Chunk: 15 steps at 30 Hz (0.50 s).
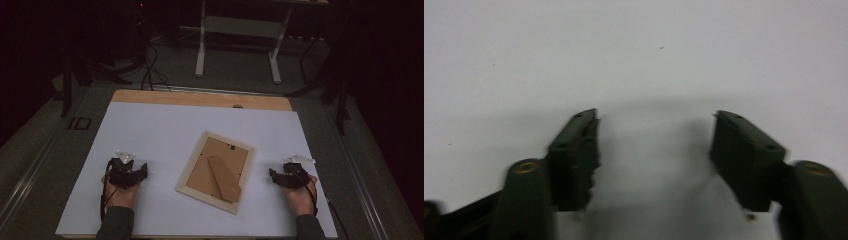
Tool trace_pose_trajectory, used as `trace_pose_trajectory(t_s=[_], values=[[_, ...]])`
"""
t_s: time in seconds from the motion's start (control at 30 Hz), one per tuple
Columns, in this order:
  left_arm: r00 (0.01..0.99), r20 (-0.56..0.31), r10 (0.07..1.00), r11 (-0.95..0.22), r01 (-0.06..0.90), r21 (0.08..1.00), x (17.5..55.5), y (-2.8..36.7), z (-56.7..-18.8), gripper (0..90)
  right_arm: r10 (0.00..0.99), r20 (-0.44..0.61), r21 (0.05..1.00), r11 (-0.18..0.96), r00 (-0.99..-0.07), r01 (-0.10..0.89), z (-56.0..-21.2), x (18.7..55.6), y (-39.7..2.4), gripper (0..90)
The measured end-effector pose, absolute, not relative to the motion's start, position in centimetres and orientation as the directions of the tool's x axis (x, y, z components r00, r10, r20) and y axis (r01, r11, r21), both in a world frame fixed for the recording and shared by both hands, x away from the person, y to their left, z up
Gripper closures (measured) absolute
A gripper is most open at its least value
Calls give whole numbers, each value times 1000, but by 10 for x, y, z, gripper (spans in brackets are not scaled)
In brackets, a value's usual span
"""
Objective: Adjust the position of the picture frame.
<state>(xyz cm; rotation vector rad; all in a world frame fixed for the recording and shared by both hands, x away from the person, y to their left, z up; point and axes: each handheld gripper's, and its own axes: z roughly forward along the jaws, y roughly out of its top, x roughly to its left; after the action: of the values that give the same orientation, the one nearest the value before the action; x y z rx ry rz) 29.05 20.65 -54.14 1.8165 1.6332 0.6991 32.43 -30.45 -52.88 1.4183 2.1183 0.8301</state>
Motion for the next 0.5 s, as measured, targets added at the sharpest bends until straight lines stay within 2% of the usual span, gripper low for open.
trace_pose_trajectory(t_s=[0.1,0.17,0.2,0.33,0.5], values=[[140,-7,990,-92,682,725,290,205,-540,518,924,-42,708,296,-379,642,-525,322,-304,486],[140,-7,990,-92,682,725,290,205,-540,517,923,-40,710,296,-383,639,-525,321,-304,486],[219,-31,975,-132,687,714,289,204,-538,537,922,-38,712,296,-385,637,-523,320,-304,519],[293,-76,953,-150,674,723,286,201,-534,616,925,-35,713,288,-377,640,-524,320,-304,527],[355,-90,931,-189,675,713,283,192,-525,645,923,-21,725,279,-384,630,-522,319,-304,572]])
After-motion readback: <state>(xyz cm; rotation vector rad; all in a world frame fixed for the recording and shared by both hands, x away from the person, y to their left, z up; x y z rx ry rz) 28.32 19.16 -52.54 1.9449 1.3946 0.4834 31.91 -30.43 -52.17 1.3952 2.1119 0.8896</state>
